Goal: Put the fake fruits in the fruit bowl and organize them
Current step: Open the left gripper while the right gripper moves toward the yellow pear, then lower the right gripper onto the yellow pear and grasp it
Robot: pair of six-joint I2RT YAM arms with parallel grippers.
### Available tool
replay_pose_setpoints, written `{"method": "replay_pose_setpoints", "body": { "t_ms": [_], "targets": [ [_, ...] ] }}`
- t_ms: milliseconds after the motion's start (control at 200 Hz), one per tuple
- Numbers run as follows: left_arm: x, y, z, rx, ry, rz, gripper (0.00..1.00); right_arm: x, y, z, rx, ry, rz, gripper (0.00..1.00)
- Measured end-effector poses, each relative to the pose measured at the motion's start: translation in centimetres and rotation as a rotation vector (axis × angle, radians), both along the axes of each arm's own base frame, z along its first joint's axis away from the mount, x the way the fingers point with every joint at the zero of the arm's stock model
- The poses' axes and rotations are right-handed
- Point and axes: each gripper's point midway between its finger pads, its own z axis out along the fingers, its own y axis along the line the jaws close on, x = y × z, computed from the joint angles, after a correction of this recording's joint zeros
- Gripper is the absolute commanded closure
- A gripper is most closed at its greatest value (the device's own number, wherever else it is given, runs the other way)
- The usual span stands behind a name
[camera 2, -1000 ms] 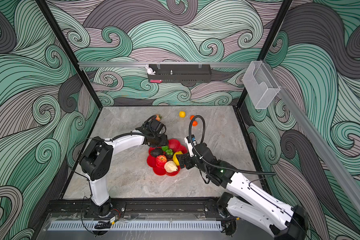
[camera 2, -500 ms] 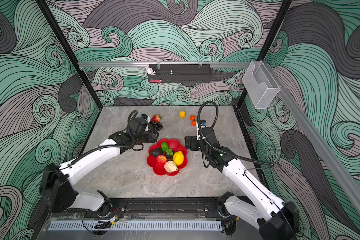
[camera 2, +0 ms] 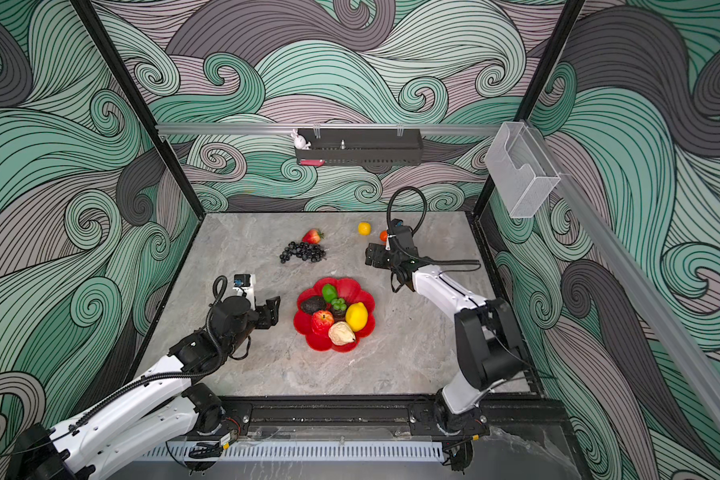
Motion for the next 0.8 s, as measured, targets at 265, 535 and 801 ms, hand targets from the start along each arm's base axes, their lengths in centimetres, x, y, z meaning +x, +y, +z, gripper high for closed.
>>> {"method": "replay_pose_setpoints", "body": {
  "t_ms": [265, 535, 801],
  "targets": [
    [-0.3, -0.3, 1.1, -0.039, -0.086, -0.038, 0.21, 6.0, 2.8, -4.1, 0.04, 0.016, 0.077, 0.32],
    [-0.5, -0.9, 1.3, -0.048, -0.097, -0.077, 0.22, 10.9, 4.4, -5.5, 0.025, -0.01, 0.091, 0.33],
    [-0.6, -1.2, 1.3, -0.051, -0.096, -0.094, 0.22, 14.2, 4.4, -7.4, -0.013, 0.005, 0.049, 0.31]
  ]
}}
